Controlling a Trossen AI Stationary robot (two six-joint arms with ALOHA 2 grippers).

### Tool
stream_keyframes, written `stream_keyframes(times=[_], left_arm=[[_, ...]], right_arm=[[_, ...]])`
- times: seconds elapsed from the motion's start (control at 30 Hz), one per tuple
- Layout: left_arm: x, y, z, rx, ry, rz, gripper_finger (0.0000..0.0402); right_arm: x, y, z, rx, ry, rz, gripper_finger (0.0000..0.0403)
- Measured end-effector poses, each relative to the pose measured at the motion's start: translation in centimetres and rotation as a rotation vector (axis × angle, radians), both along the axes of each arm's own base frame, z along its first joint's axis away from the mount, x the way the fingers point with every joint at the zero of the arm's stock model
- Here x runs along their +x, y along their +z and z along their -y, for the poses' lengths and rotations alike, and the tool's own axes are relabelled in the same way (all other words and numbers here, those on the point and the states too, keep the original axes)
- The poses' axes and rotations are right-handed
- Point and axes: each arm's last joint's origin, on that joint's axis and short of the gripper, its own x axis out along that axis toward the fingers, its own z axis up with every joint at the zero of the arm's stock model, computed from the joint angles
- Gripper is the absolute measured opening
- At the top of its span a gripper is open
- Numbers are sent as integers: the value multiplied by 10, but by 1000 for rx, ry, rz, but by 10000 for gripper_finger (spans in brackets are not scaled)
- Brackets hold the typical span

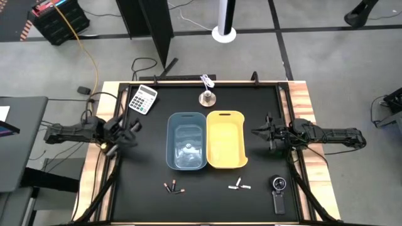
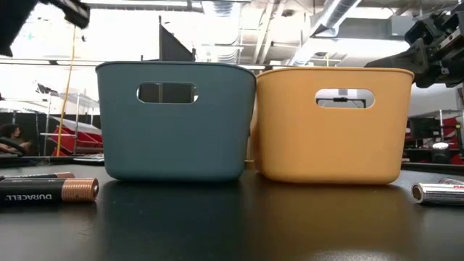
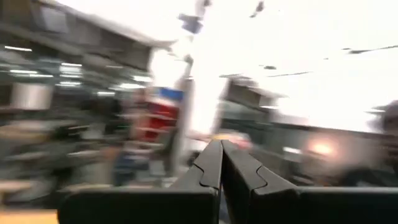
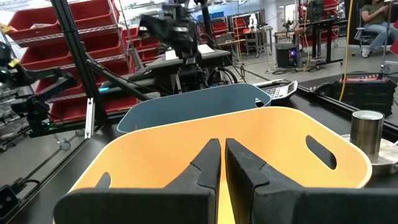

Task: Sort batteries
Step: Put the left black battery into the blue bin

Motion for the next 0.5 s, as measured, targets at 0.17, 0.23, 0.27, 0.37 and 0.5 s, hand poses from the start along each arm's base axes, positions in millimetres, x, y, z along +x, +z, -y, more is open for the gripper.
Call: stream_keyframes(times=[0.17,0.23,0.27,0.37,0.5], left_arm=[[16,7,15,43,-109,-117,0],[25,13,24,71,-134,-148,0],[30,18,30,86,-148,-156,0],[46,25,51,168,-164,-252,0],[66,30,85,310,-70,-495,9]], right_arm=[[0,0,0,0,0,1,43],[0,0,0,0,0,2,43],[0,0,0,0,0,1,43],[0,0,0,0,0,4,43],[0,2,0,10,-2,16,43]])
